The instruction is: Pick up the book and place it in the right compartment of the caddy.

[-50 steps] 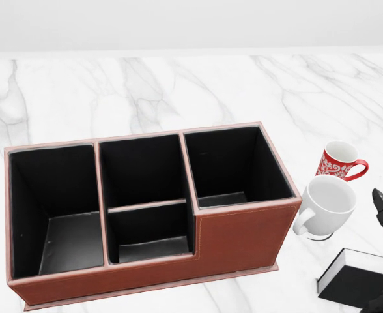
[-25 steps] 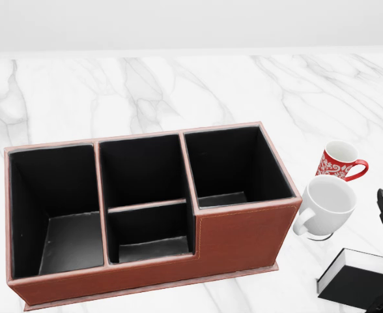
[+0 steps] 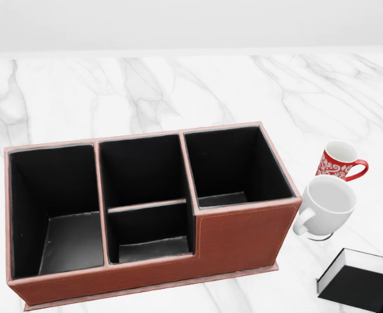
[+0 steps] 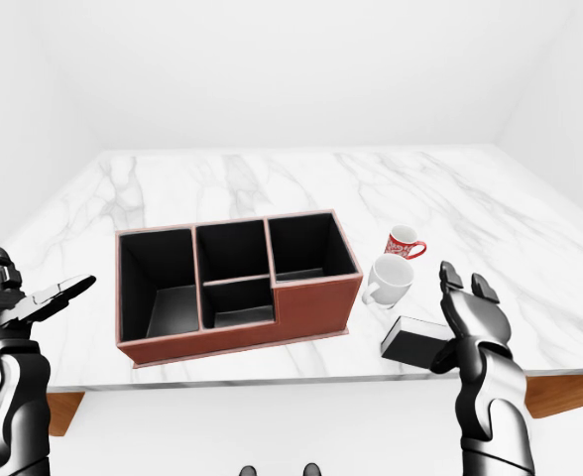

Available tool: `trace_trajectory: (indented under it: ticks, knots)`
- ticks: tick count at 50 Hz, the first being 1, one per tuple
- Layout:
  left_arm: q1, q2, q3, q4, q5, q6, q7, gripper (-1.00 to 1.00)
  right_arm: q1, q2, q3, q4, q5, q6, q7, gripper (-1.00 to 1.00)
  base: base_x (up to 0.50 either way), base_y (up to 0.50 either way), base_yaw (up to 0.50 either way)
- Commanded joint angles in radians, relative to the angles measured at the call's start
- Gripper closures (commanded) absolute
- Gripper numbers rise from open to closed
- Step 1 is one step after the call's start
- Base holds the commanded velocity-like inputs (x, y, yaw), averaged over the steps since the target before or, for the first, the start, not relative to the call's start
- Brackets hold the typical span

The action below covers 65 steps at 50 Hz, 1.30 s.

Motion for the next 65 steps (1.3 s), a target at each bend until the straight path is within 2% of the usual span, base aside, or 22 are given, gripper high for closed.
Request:
trace_trajectory:
  ticks: [1, 13, 15, 24, 28, 31, 38, 40, 42, 44, 45, 50, 52, 58, 60, 65]
  knots:
    - [0.0, 0.0, 0.0, 0.003, 0.0, 0.0, 0.0, -1.0, -0.036, -0.026, 0.0, 0.028, -0.043, 0.0, -0.073, -1.0, 0.0, 0.0, 0.0]
    - [0.002, -0.001, 0.0, 0.003, 0.0, 0.0, -0.002, -1.0, -0.043, -0.022, 0.031, 0.077, -0.044, 0.0, -0.132, -1.0, 0.0, 0.0, 0.0]
    - [0.001, 0.0, 0.0, 0.004, 0.0, 0.0, -0.001, -1.0, -0.045, -0.03, 0.027, 0.046, -0.047, 0.0, -0.097, -1.0, 0.0, 0.0, 0.0]
    - [0.002, -0.001, 0.001, -0.011, 0.0, 0.0, 0.002, -1.0, -0.076, -0.028, 0.063, 0.135, -0.043, 0.0, -0.163, -1.0, 0.0, 0.0, 0.0]
    - [0.003, -0.002, 0.001, -0.017, 0.001, 0.0, 0.002, -1.0, -0.093, -0.03, 0.08, 0.113, -0.05, 0.0, -0.132, -1.0, 0.0, 0.0, 0.0]
    - [0.003, -0.001, 0.002, -0.019, 0.001, 0.0, 0.003, -1.0, -0.098, -0.025, 0.093, 0.156, -0.05, 0.0, -0.168, -1.0, 0.0, 0.0, 0.0]
    - [0.001, -0.001, 0.002, -0.007, 0.001, 0.0, 0.0, -1.0, -0.099, -0.028, 0.102, 0.14, -0.057, 0.0, -0.146, -1.0, 0.0, 0.0, 0.0]
    - [0.001, -0.001, 0.002, -0.002, 0.001, 0.0, -0.001, -1.0, -0.101, -0.024, 0.11, 0.195, -0.057, 0.0, -0.19, -1.0, 0.0, 0.0, 0.0]
    - [0.001, 0.001, 0.003, -0.008, -0.002, 0.0, 0.001, -1.0, -0.097, -0.031, 0.11, 0.171, -0.06, 0.0, -0.161, -1.0, 0.0, 0.0, 0.0]
    - [0.0, 0.001, 0.004, -0.008, -0.002, 0.0, 0.002, -1.0, -0.094, -0.028, 0.111, 0.207, -0.054, 0.0, -0.193, -1.0, 0.0, 0.0, 0.0]
    - [0.002, 0.001, 0.003, -0.018, -0.003, 0.0, 0.004, -1.0, -0.09, -0.033, 0.108, 0.185, -0.054, 0.0, -0.169, -1.0, 0.0, 0.0, 0.0]
    - [0.004, -0.001, 0.006, -0.022, -0.003, 0.0, 0.002, -1.0, -0.092, -0.036, 0.109, 0.209, -0.054, 0.0, -0.173, -1.0, 0.0, 0.0, 0.0]
    - [0.001, -0.001, 0.005, -0.015, -0.001, 0.0, 0.002, -1.0, -0.094, -0.033, 0.117, 0.255, -0.05, 0.0, -0.212, -1.0, 0.0, 0.0, 0.0]
    - [0.0, 0.0, 0.004, -0.005, -0.002, 0.0, 0.0, -1.0, -0.089, -0.03, 0.132, 0.258, -0.042, 0.0, -0.196, -1.0, 0.0, 0.0, 0.0]
    - [0.0, 0.001, 0.004, -0.005, -0.003, 0.0, 0.001, -1.0, -0.083, -0.034, 0.129, 0.223, -0.045, 0.0, -0.159, -1.0, 0.0, 0.0, 0.0]
    - [0.0, 0.001, 0.004, -0.003, -0.003, 0.0, 0.001, -1.0, -0.086, -0.031, 0.135, 0.27, -0.04, 0.0, -0.193, -1.0, 0.0, 0.0, 0.0]
